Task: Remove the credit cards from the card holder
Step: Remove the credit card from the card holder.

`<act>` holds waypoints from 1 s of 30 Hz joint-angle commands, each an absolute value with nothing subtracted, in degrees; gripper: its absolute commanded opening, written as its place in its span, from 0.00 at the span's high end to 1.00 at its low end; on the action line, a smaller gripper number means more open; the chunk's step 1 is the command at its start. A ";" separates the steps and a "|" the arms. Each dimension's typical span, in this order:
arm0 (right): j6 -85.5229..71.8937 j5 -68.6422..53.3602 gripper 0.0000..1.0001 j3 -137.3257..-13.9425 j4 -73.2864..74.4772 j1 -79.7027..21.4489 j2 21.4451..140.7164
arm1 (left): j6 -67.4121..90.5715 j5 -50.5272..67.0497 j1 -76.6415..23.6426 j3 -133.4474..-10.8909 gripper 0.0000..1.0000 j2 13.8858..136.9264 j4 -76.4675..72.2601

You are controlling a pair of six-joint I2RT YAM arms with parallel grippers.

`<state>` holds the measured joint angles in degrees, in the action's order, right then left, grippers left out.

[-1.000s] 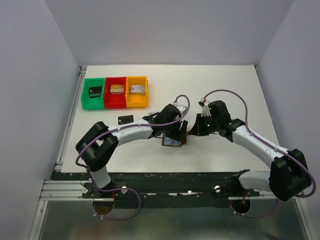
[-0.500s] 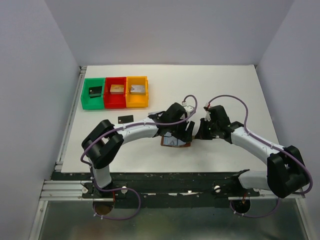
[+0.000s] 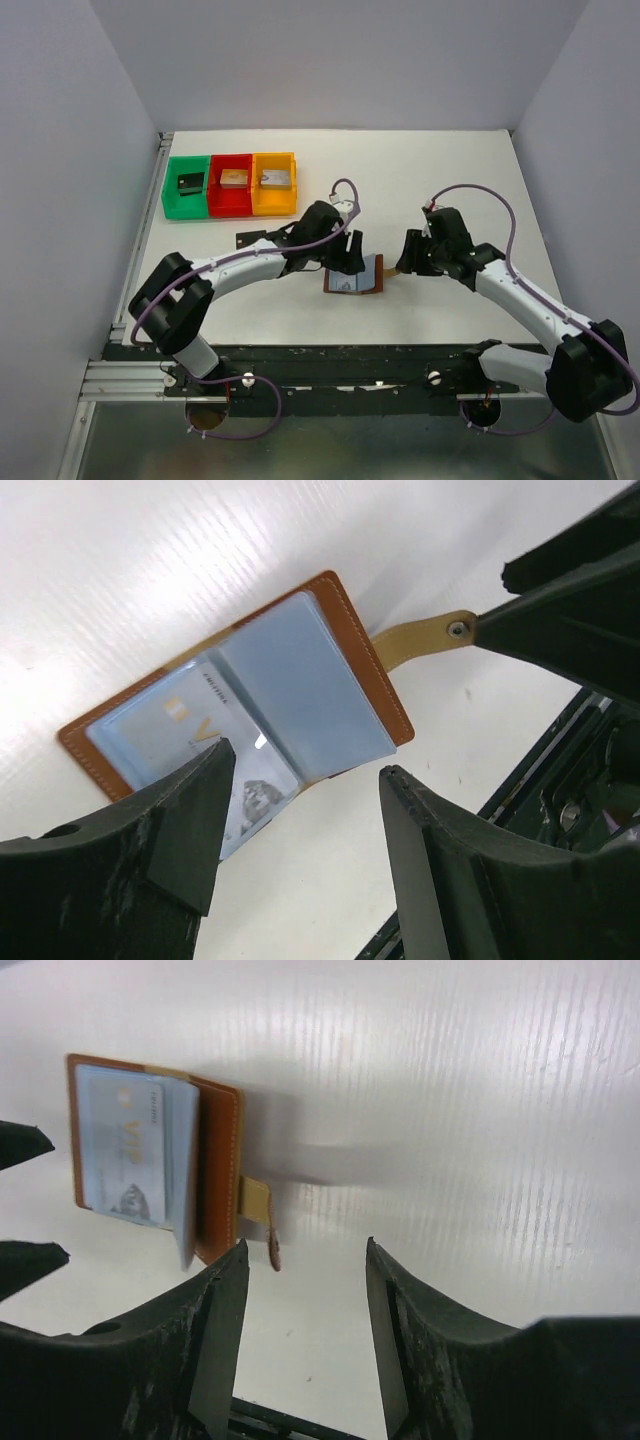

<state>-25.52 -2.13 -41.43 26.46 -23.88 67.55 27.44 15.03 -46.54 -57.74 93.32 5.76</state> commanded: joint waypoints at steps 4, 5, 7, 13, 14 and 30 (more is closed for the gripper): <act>-24.26 -12.27 0.49 -42.54 21.64 -23.73 58.63 | 31.81 9.76 -43.16 -49.41 0.28 82.54 -1.04; -24.26 -15.96 0.50 -42.45 19.97 -23.90 58.19 | 32.69 9.41 -42.46 -48.35 0.29 82.18 -1.66; -24.87 -19.15 0.54 -43.67 17.76 -25.91 59.05 | 33.48 9.23 -41.75 -47.20 0.30 82.18 -2.37; -26.79 -20.91 0.74 -48.87 15.22 -32.43 69.41 | 36.82 9.32 -41.13 -47.81 0.58 87.97 -2.37; -27.94 -21.27 0.76 -48.61 13.90 -32.26 71.17 | 37.35 8.79 -41.13 -47.73 0.61 88.50 -2.46; -34.01 -20.92 0.77 -43.25 5.80 -29.89 87.71 | 38.76 5.54 -40.96 -47.28 0.73 94.74 -2.29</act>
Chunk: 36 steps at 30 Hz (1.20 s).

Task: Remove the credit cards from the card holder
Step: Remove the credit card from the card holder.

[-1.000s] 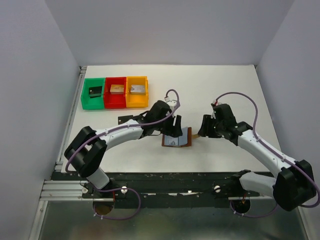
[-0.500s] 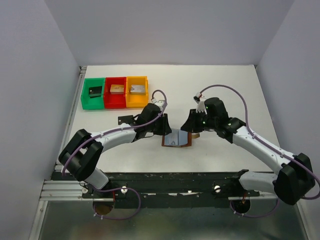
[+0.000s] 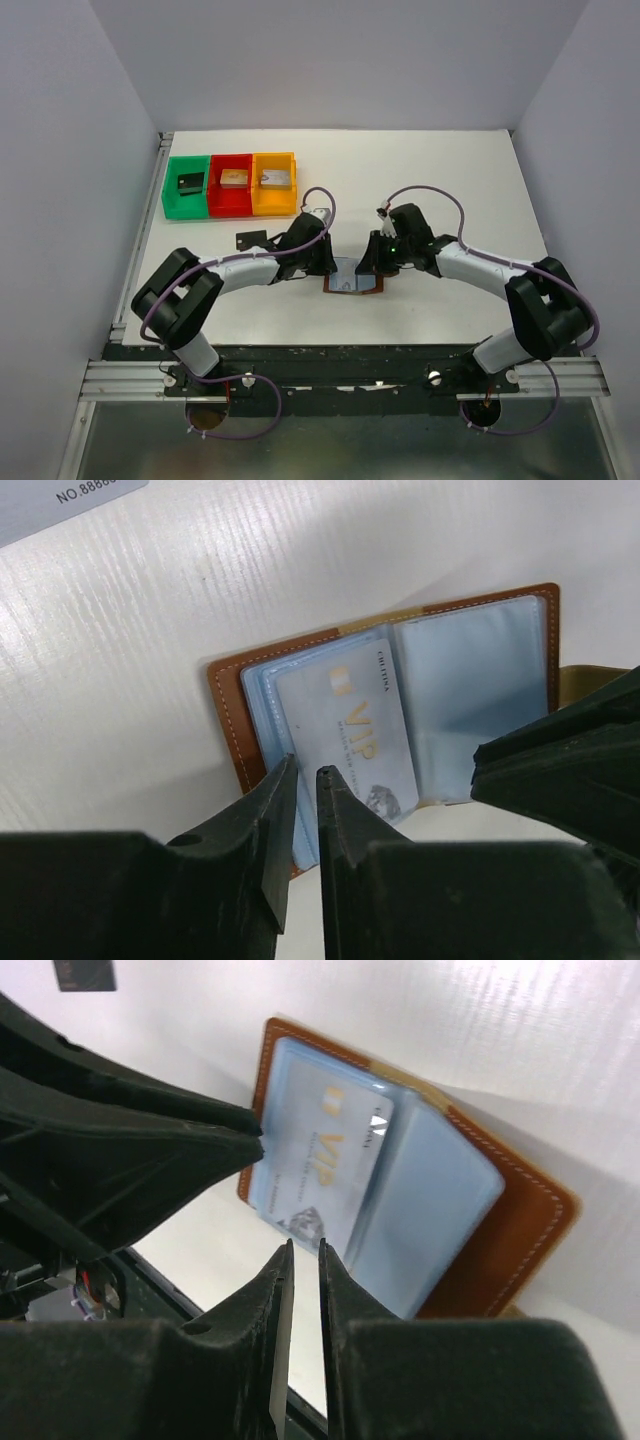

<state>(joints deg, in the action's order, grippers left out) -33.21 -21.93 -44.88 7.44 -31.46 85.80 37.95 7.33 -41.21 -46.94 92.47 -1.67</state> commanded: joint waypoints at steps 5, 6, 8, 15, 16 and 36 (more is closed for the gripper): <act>-33.31 -20.57 0.77 -40.43 4.84 -28.04 90.08 | 39.11 5.45 -40.69 -47.46 0.74 96.24 -1.58; -33.14 -20.39 0.77 -40.08 4.75 -27.69 90.70 | 39.11 5.45 -40.69 -47.46 0.74 96.41 -1.41; -32.87 -20.30 0.77 -39.64 4.49 -27.25 91.40 | 39.20 5.62 -40.69 -47.46 0.74 96.59 -1.41; -31.38 -19.25 0.76 -39.64 5.62 -26.98 89.13 | 39.11 5.63 -40.34 -46.85 0.74 95.02 -1.32; -31.20 -19.25 0.75 -39.81 6.06 -26.98 87.99 | 38.94 5.36 -40.34 -46.58 0.74 94.14 -1.23; -40.25 -38.06 0.57 -40.96 -10.37 -27.51 90.52 | 39.73 5.45 -40.17 -46.85 0.72 92.99 -3.16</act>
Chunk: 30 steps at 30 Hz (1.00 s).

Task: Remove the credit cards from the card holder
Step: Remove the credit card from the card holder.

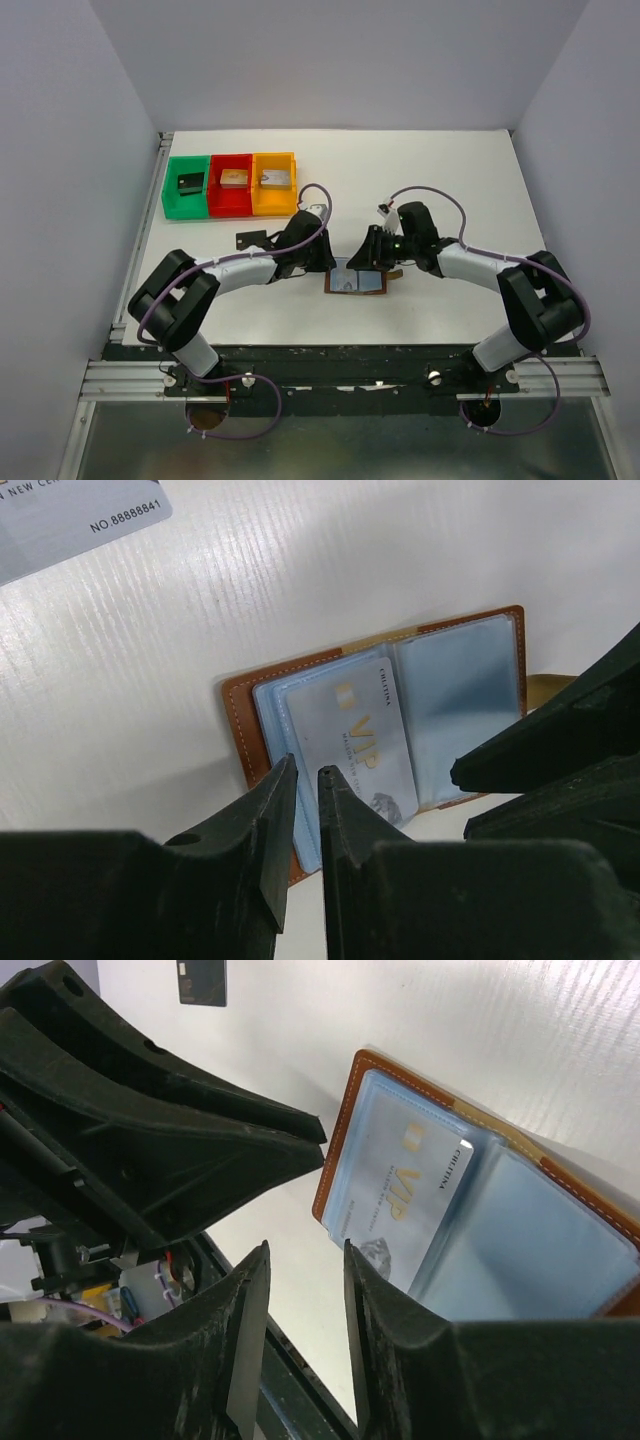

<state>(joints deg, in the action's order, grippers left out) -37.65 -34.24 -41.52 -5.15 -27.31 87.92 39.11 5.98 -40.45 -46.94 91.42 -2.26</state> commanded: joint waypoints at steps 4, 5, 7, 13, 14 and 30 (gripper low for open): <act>-40.17 -37.44 0.56 -40.61 -10.72 -27.51 92.90 | 39.73 5.27 -40.17 -47.02 0.73 93.95 -2.99; -39.99 -36.83 0.56 -40.43 -10.81 -27.51 93.16 | 39.81 5.27 -40.17 -47.02 0.73 93.96 -2.90; -39.82 -35.86 0.56 -39.90 -10.64 -27.51 93.51 | 39.81 5.10 -40.25 -46.93 0.73 94.13 -2.90; -38.68 -33.40 0.56 -39.20 -8.62 -27.51 93.61 | 39.99 5.01 -40.17 -46.67 0.74 95.10 -2.99; -38.50 -33.05 0.56 -39.03 -8.18 -27.51 93.43 | 39.99 5.01 -40.17 -46.67 0.74 95.18 -2.90; -36.56 -30.94 0.53 -37.97 -6.50 -27.51 94.75 | 40.52 4.39 -40.17 -45.88 0.75 96.15 -2.55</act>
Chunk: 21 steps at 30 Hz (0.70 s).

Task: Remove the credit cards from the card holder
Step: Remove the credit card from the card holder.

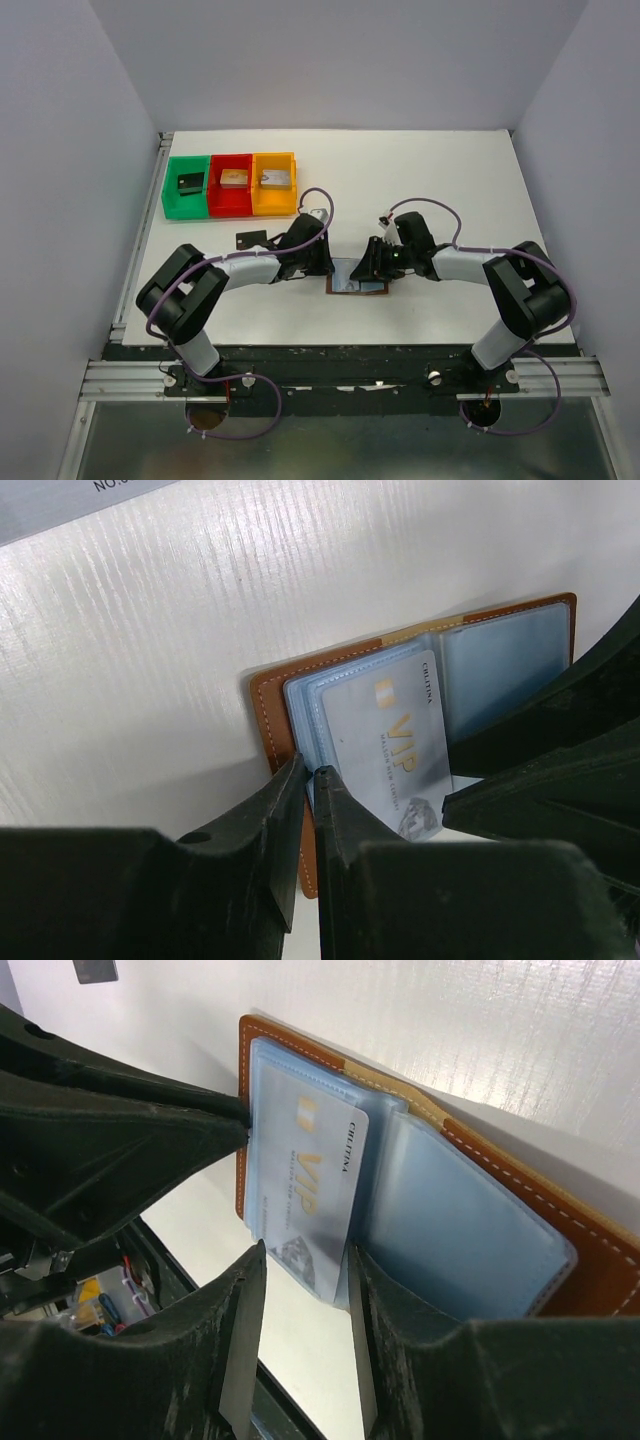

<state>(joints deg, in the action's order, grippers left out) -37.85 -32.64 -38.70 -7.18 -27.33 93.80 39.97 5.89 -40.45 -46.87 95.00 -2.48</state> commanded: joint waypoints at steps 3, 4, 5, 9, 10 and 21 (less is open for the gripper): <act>-36.39 -31.20 0.53 -38.14 -6.50 -27.51 95.01 | 40.69 4.39 -40.17 -45.88 0.75 96.24 -2.55; -36.30 -31.38 0.53 -38.14 -6.68 -27.51 95.10 | 40.61 4.39 -40.25 -45.79 0.75 96.33 -2.64; -36.56 -31.64 0.53 -38.14 -6.77 -27.42 95.18 | 40.78 4.48 -40.25 -45.88 0.75 96.42 -2.72; -37.35 -32.69 0.53 -37.71 -8.52 -27.51 95.36 | 40.96 4.66 -40.17 -45.70 0.76 96.59 -2.81; -37.70 -32.96 0.53 -37.44 -9.22 -27.51 95.36 | 40.87 4.66 -40.25 -45.62 0.75 96.77 -2.81; -39.64 -34.89 0.58 -36.47 -13.10 -27.42 93.61 | 41.31 4.66 -40.17 -45.62 0.76 97.03 -2.72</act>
